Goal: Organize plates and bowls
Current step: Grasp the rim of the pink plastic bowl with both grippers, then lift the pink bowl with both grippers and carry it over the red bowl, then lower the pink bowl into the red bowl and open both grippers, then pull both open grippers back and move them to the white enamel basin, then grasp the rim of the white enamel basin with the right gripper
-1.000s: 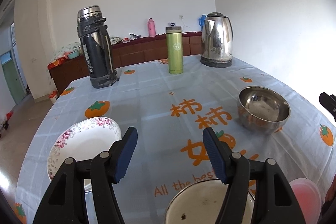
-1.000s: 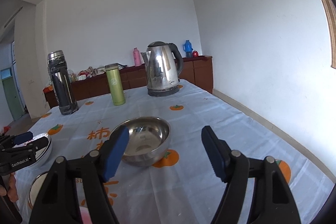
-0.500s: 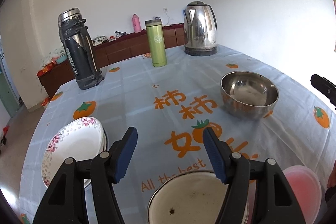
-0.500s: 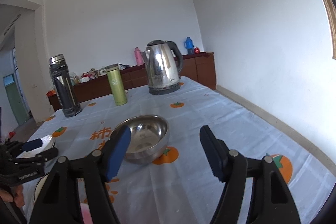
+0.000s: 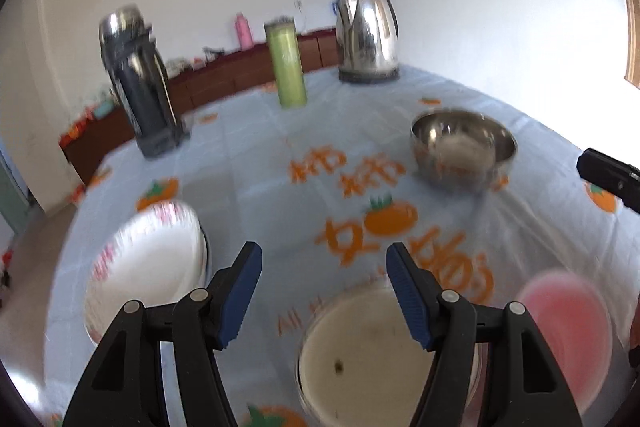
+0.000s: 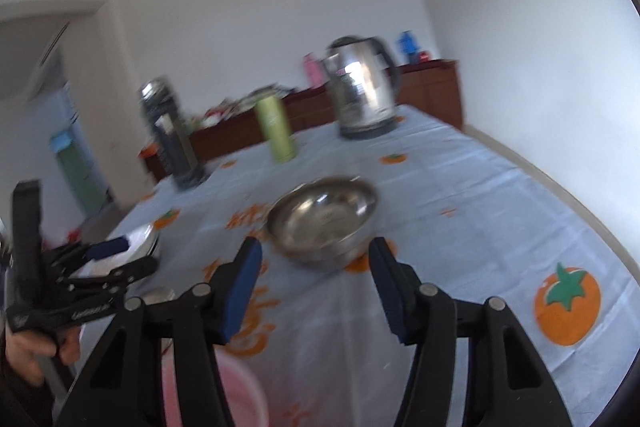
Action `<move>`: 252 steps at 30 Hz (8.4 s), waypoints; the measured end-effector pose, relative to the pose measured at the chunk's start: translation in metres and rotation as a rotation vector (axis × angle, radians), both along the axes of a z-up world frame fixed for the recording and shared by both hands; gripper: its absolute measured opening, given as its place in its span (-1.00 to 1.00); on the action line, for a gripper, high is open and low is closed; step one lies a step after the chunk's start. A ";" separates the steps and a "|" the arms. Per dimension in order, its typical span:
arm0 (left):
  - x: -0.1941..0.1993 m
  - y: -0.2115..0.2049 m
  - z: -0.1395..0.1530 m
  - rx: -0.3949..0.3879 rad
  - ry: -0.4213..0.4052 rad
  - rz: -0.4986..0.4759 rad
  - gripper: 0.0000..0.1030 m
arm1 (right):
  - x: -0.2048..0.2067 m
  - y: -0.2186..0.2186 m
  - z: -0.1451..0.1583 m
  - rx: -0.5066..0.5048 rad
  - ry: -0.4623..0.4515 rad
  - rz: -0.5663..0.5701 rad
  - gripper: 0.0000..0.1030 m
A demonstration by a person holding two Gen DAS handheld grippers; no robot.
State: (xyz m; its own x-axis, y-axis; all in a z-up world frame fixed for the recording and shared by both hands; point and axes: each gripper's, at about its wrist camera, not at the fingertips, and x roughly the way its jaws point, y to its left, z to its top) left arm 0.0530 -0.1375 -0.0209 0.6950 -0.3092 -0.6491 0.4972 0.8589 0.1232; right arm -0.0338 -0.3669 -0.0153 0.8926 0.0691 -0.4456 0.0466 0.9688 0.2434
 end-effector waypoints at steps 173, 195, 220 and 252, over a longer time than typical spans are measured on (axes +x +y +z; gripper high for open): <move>-0.003 -0.011 0.024 -0.157 -0.251 0.231 0.47 | 0.053 0.034 0.014 -0.374 -0.157 -0.401 0.44; -0.011 0.042 0.006 -0.135 -0.182 0.240 0.47 | 0.021 0.075 0.004 -0.247 -0.117 -0.214 0.44; -0.019 0.043 -0.021 -0.028 -0.077 0.163 0.47 | 0.022 0.117 -0.038 0.031 0.112 0.046 -0.16; -0.021 0.036 -0.033 -0.055 -0.033 0.133 -0.63 | 0.039 0.133 -0.050 0.041 0.196 0.100 -0.57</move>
